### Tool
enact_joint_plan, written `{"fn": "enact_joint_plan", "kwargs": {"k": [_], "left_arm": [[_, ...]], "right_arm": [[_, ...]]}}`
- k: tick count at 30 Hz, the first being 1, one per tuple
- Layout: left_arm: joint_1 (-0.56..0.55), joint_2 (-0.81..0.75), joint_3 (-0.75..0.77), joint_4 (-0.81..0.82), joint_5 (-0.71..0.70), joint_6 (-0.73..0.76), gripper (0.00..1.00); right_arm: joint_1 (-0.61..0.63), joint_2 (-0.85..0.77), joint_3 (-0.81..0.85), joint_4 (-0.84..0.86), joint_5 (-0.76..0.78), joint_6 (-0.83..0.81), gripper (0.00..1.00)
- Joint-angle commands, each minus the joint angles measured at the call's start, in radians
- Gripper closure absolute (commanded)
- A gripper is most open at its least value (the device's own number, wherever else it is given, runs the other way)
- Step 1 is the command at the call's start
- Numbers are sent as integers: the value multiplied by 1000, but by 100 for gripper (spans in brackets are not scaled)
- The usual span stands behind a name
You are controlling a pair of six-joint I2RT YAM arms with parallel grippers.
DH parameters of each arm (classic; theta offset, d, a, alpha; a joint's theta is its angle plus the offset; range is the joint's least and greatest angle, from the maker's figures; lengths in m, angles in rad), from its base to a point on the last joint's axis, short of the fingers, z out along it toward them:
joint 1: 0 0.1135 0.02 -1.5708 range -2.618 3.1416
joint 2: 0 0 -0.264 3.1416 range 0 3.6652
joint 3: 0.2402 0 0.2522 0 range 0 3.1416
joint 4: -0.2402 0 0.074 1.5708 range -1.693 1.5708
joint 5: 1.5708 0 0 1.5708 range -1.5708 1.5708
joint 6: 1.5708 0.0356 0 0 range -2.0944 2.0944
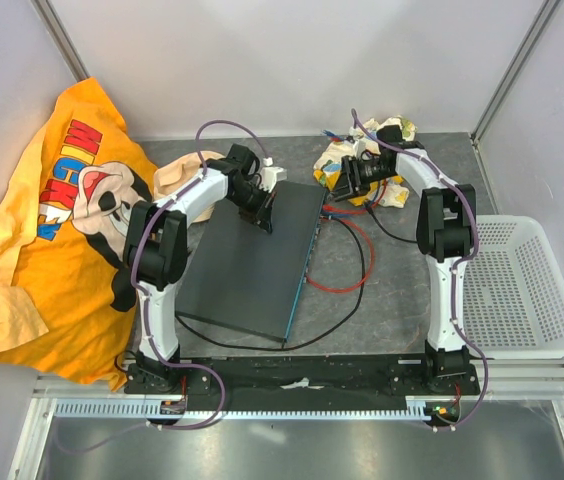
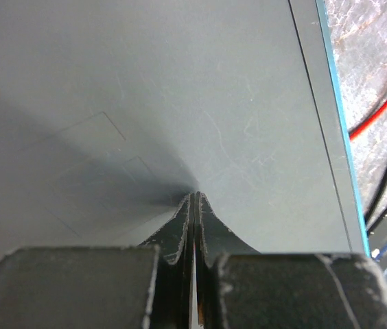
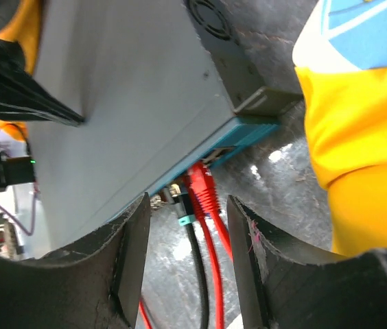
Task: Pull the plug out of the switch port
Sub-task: Pull the connector from the switch port.
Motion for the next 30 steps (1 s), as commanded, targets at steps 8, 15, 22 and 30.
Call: {"fn": "enact_joint_plan", "kwargs": {"k": [8, 15, 22, 30], "left_arm": [[5, 112, 42, -65, 29, -54, 99], [-6, 129, 100, -111, -16, 10, 98], [-6, 204, 189, -208, 52, 27, 99], [-4, 185, 175, -209, 13, 47, 98]], "right_arm": [[-18, 53, -3, 26, -127, 38, 52], [-34, 81, 10, 87, -142, 58, 52], [-33, 140, 27, 141, -259, 112, 56], [-2, 157, -6, 218, -348, 173, 57]]}}
